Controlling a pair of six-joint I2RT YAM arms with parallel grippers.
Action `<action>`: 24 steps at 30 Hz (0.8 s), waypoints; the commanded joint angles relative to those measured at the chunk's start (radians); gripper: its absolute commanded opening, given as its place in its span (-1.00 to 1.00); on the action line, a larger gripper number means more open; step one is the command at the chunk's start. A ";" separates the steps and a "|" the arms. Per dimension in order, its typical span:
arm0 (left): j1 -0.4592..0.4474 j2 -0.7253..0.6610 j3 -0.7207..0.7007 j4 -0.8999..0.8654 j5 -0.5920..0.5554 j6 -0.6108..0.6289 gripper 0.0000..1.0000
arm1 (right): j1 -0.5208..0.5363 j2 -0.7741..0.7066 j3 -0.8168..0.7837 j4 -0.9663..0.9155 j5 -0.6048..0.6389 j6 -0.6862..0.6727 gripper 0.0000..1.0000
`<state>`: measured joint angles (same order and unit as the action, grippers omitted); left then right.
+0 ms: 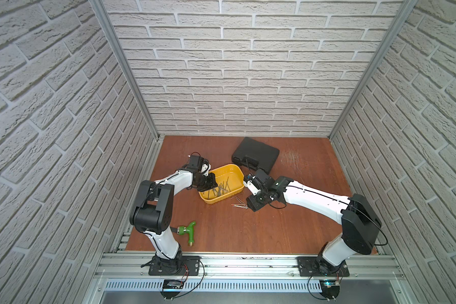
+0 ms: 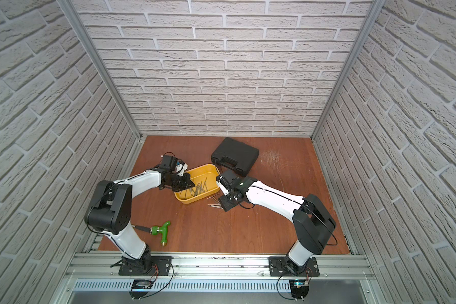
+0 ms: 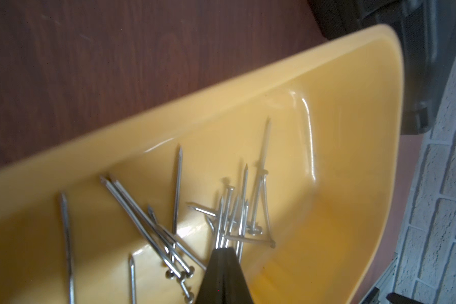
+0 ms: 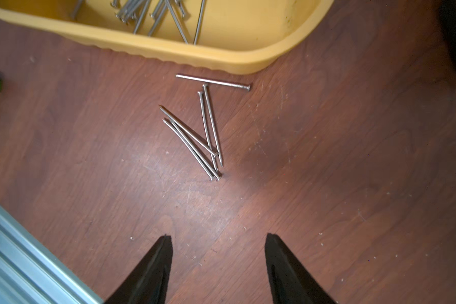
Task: Put the nails on the desktop into the storage box
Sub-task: Place the nail in the storage box.
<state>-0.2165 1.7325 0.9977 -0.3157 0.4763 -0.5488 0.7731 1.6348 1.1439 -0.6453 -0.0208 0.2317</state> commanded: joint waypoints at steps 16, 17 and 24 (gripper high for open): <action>0.008 -0.183 0.018 -0.116 -0.013 0.021 -0.10 | 0.022 0.215 0.049 0.121 0.140 -0.074 0.14; 0.009 -0.202 0.015 -0.125 -0.014 0.021 -0.10 | 0.022 0.224 0.054 0.120 0.144 -0.075 0.14; 0.014 -0.313 -0.006 -0.170 -0.022 0.021 -0.06 | 0.020 0.265 0.086 0.121 0.149 -0.075 0.08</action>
<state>-0.2138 1.4578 0.9993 -0.4534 0.4667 -0.5415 0.7914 1.8832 1.2053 -0.5407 0.1120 0.1665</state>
